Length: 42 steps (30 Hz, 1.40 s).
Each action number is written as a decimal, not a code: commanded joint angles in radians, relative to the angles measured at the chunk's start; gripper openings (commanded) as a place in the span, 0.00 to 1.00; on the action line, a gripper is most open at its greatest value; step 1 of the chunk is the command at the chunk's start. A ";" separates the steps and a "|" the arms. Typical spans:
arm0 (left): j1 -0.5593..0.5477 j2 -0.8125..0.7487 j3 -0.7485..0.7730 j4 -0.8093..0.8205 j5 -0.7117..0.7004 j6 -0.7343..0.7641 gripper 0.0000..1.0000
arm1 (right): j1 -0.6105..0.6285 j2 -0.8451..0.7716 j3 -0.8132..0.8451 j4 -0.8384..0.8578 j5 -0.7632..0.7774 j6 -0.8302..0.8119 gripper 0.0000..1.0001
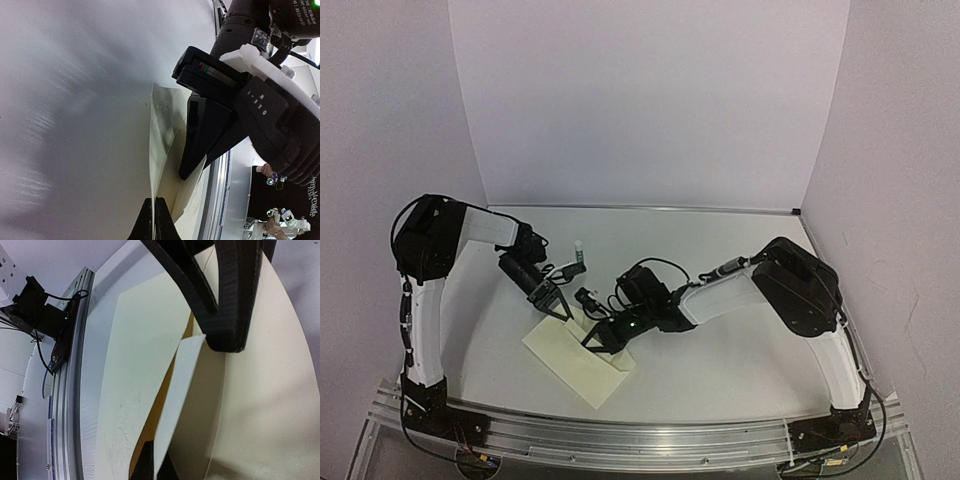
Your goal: Place the letter into the envelope and seal it
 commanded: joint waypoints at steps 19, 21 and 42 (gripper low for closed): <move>0.004 -0.385 -0.205 0.289 0.098 -0.132 0.00 | 0.039 -0.253 0.094 -0.389 0.327 -0.032 0.67; 0.004 -0.387 -0.207 0.298 0.092 -0.142 0.00 | 0.038 -0.270 0.092 -0.405 0.366 -0.040 0.90; 0.002 -0.413 -0.240 0.396 0.074 -0.216 0.00 | 0.017 -0.122 0.182 -0.401 0.335 0.041 0.20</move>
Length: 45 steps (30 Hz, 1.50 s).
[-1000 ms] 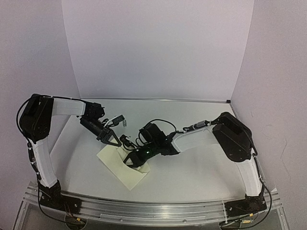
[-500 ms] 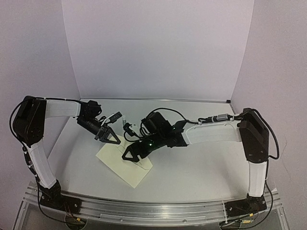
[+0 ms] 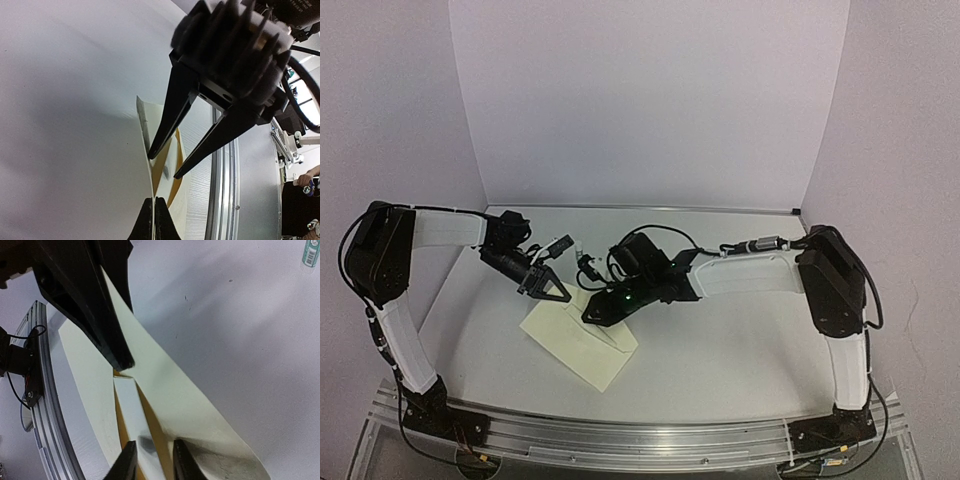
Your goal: Place the letter into the envelope and seal it
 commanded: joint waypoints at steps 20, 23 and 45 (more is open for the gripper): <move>-0.005 -0.059 -0.029 0.165 0.036 -0.181 0.00 | 0.018 0.159 0.068 0.139 -0.260 0.099 0.00; -0.003 -0.062 -0.037 0.180 0.013 -0.187 0.00 | 0.016 0.132 -0.009 0.214 -0.243 0.148 0.02; 0.001 -0.066 -0.041 0.172 0.046 -0.158 0.00 | -0.042 -0.047 -0.115 0.250 -0.152 0.166 0.18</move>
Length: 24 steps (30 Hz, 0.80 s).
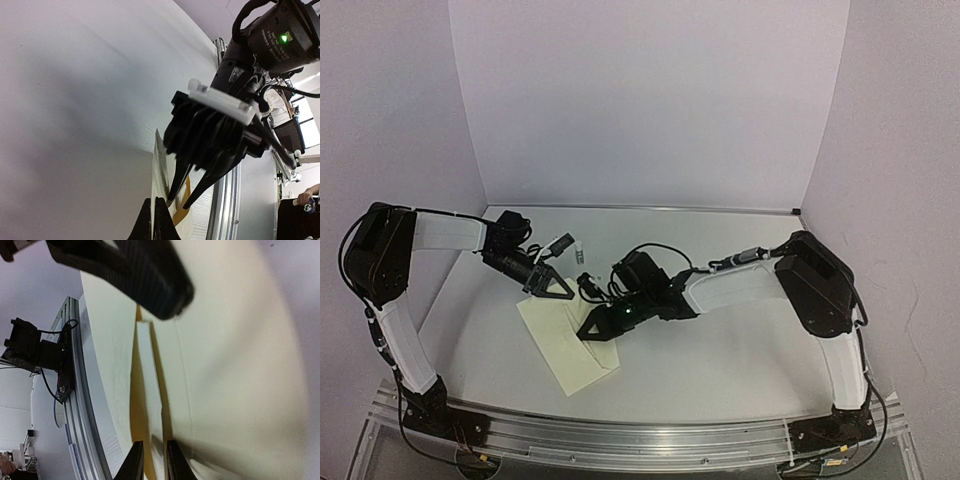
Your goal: Place the letter into the envelope and seal it
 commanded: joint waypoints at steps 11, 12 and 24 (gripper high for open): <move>0.000 -0.062 0.025 0.044 0.067 -0.062 0.00 | -0.031 -0.007 0.078 0.021 0.051 0.053 0.13; 0.000 -0.061 0.024 0.050 0.068 -0.071 0.00 | -0.027 0.002 0.083 0.023 0.039 0.053 0.12; -0.004 -0.049 0.024 0.096 0.062 -0.121 0.00 | -0.009 -0.002 0.096 0.025 0.023 0.011 0.12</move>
